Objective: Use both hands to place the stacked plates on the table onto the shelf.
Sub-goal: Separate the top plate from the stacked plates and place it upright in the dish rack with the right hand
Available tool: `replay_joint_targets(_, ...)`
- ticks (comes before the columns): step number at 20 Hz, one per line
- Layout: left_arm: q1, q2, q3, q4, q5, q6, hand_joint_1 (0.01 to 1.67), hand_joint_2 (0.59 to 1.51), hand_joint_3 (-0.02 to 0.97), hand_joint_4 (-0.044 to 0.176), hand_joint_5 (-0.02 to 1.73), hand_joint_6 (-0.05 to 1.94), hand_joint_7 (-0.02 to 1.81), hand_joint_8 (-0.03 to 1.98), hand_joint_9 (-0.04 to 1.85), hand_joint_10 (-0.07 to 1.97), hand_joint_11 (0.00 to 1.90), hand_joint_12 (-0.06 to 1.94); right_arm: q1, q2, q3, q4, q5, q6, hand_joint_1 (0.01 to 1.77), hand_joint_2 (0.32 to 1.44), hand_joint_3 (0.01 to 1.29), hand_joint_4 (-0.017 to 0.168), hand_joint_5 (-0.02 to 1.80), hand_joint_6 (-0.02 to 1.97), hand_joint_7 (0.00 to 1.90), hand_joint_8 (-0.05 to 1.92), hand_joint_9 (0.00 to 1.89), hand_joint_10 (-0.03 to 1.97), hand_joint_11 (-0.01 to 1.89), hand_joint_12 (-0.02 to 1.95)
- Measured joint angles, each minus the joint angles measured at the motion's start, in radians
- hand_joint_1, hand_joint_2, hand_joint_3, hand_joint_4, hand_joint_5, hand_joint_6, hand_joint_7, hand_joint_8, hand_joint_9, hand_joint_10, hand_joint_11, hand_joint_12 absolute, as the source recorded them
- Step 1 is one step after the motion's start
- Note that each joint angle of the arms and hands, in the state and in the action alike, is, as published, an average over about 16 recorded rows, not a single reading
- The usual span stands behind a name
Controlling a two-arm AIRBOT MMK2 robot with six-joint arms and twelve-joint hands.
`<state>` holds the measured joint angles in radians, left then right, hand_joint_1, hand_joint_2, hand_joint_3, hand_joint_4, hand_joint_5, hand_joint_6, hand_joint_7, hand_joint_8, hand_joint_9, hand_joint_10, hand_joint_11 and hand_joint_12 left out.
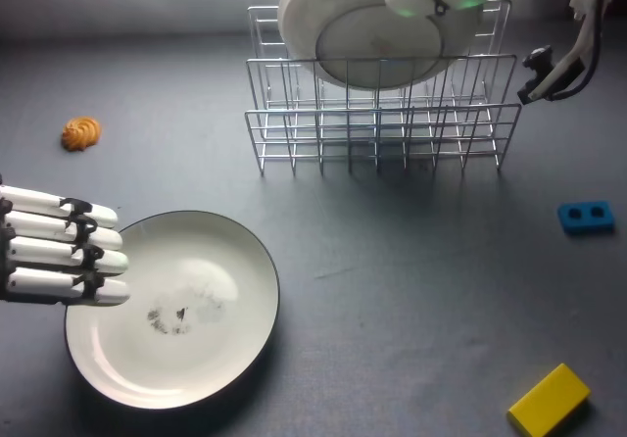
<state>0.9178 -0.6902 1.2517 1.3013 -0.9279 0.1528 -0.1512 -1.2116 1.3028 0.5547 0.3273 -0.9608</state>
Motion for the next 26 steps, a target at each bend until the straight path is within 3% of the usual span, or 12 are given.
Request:
replay_joint_targets(10,0.057,-0.057,-0.003,-0.032,0.107,0.000,0.02,1.136,0.021,0.006,0.02,0.01,0.02,0.01,0.02,0.01,0.01,0.01,-0.040,-0.025,0.039,-0.002,-0.006,0.003,1.21,1.03,0.01,0.018,0.91,0.97,0.99,0.99,0.96,0.69,0.65,1.32)
replay_joint_targets(14,0.072,-0.077,0.000,-0.050,0.128,0.000,0.02,1.133,0.020,0.006,0.02,0.01,0.02,0.01,0.02,0.01,0.01,0.01,-0.050,-0.032,0.051,-0.003,-0.009,0.004,1.20,1.06,0.01,0.012,0.89,0.99,0.97,0.83,0.95,0.62,0.60,1.31)
replay_joint_targets(20,0.100,-0.101,0.010,-0.092,0.158,0.001,0.02,1.130,0.020,0.006,0.02,0.01,0.02,0.01,0.02,0.01,0.02,0.00,-0.055,-0.037,0.056,-0.004,-0.009,0.008,1.17,1.06,0.01,0.002,0.87,0.68,0.97,0.47,0.94,0.44,0.53,1.28)
replay_joint_targets(26,0.130,-0.114,0.019,-0.143,0.192,0.002,0.02,1.129,0.020,0.003,0.02,0.00,0.02,0.01,0.02,0.01,0.02,-0.01,-0.029,-0.024,0.033,-0.024,-0.001,0.012,1.14,1.05,0.01,-0.005,0.89,0.32,0.98,0.10,0.93,0.25,0.45,1.25)
